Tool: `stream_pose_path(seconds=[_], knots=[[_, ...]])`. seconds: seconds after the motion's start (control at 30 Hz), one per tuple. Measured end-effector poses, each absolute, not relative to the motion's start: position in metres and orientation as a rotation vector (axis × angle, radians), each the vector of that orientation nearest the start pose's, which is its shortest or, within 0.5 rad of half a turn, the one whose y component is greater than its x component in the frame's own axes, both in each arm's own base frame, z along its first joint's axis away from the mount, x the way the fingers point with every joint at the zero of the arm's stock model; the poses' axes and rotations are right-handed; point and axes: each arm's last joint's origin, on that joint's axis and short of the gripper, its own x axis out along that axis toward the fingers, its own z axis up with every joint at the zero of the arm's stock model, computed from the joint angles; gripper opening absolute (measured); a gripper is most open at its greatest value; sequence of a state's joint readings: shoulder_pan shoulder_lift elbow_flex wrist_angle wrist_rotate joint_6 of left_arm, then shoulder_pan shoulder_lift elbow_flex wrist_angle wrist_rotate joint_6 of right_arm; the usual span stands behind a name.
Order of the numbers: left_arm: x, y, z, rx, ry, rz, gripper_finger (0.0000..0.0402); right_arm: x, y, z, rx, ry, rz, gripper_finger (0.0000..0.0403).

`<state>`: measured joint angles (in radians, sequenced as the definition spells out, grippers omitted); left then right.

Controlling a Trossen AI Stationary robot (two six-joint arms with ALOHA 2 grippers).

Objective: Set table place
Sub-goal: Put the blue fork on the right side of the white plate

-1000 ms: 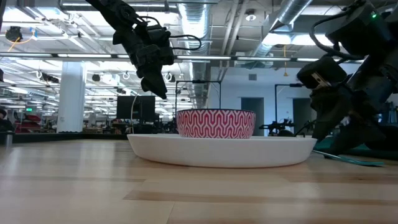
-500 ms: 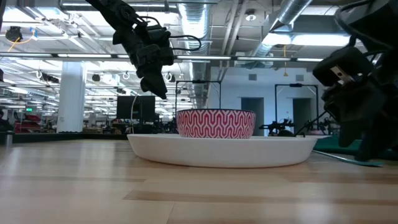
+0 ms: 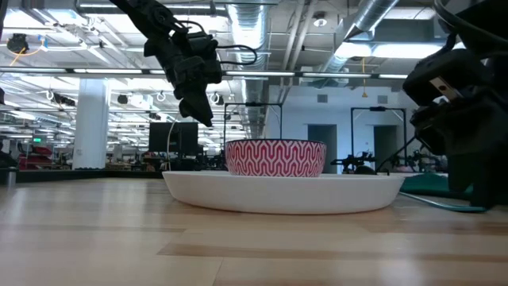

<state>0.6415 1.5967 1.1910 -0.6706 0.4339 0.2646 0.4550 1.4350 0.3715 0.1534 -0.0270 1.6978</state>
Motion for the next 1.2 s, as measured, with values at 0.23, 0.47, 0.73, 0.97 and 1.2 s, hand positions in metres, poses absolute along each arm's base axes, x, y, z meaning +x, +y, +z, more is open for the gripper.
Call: stream_pose_path(seconds=[0.23,0.47,0.73,0.97,1.2], knots=[[0.265,0.179,0.243,-0.305,0.947,0.06,0.0171,0.198,0.097,0.105,1.321,1.002,-0.405,0.0154],[0.264,0.179,0.242,-0.307,0.954,0.063,0.0171,0.199,0.097,0.106,1.317,0.993,-0.406,0.0154],[0.263,0.177,0.241,-0.319,0.973,0.057,0.0171,0.2,0.097,0.106,1.319,0.976,-0.4,0.0154],[0.266,0.172,0.241,-0.312,0.975,0.043,0.0171,0.201,0.097,0.107,1.302,0.957,-0.396,0.0154],[0.268,0.168,0.241,-0.31,0.991,0.029,0.0171,0.201,0.097,0.107,1.304,0.955,-0.405,0.0154]])
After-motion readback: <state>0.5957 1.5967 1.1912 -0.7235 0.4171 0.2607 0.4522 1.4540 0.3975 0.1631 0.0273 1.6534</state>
